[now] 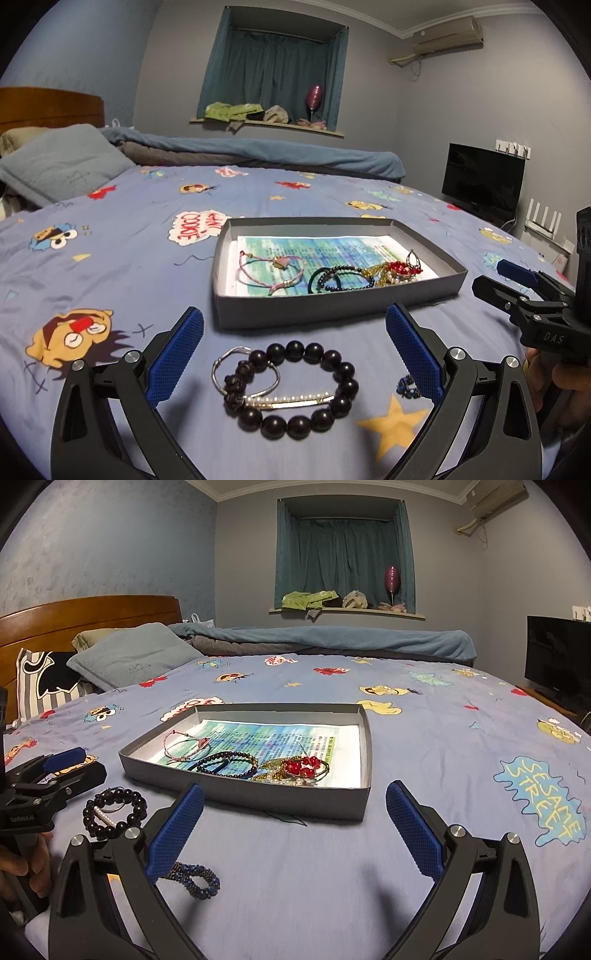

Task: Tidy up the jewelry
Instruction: 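Withdraw both open tools from the box toward the remaining jewelry, then grasp the large black bead bracelet with the left tool while the right tool grasps the blue beaded bracelet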

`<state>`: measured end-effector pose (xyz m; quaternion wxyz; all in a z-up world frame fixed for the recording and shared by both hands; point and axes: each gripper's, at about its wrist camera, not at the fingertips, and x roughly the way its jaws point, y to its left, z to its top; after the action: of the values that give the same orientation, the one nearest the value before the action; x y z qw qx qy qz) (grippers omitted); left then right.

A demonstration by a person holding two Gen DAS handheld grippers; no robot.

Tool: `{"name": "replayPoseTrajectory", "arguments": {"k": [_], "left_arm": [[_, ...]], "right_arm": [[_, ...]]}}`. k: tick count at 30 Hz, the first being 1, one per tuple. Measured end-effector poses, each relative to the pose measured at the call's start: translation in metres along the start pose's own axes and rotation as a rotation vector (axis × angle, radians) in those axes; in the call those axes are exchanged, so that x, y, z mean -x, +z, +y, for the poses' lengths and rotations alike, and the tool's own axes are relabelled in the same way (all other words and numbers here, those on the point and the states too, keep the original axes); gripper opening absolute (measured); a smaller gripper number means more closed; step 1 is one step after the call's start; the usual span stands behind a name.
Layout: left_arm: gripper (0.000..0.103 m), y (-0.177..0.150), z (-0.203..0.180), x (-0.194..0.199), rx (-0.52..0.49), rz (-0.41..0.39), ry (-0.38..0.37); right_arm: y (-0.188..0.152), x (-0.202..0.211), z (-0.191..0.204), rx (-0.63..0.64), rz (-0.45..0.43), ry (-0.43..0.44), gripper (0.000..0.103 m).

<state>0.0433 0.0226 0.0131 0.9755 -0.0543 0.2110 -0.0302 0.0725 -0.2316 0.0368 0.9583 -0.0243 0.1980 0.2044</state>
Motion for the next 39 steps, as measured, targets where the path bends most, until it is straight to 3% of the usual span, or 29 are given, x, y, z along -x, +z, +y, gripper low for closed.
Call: {"name": "replayPoseTrajectory", "arguments": {"k": [6,14,18,23,29,34,37,39], "left_arm": [[0.098,-0.004,0.002,0.004,0.016,0.034,-0.008],[0.098,-0.014,0.003,-0.002,-0.002,0.169,0.045],[0.095,-0.018,-0.002,-0.003,-0.042,0.198,0.008],[0.092,-0.02,-0.01,-0.002,-0.088,0.206,-0.045],[0.079,-0.019,-0.009,-0.004,-0.092,0.226,-0.077],[0.06,-0.021,-0.017,-0.005,-0.133,0.241,-0.137],[0.057,-0.021,-0.024,0.0,-0.164,0.224,-0.182],[0.053,-0.022,-0.027,-0.001,-0.167,0.23,-0.19]], "right_arm": [[-0.004,0.004,0.002,0.007,0.012,0.013,0.098],[-0.011,0.0,0.018,0.037,0.105,0.144,0.098],[-0.015,-0.008,0.03,0.073,0.168,0.221,0.098],[-0.02,-0.012,0.049,0.148,0.208,0.25,0.095],[-0.03,-0.029,0.053,0.171,0.303,0.224,0.07],[-0.03,-0.028,0.05,0.159,0.298,0.228,0.02],[-0.029,-0.027,0.046,0.144,0.285,0.213,0.008],[-0.027,-0.027,0.042,0.123,0.282,0.2,0.006]]}}
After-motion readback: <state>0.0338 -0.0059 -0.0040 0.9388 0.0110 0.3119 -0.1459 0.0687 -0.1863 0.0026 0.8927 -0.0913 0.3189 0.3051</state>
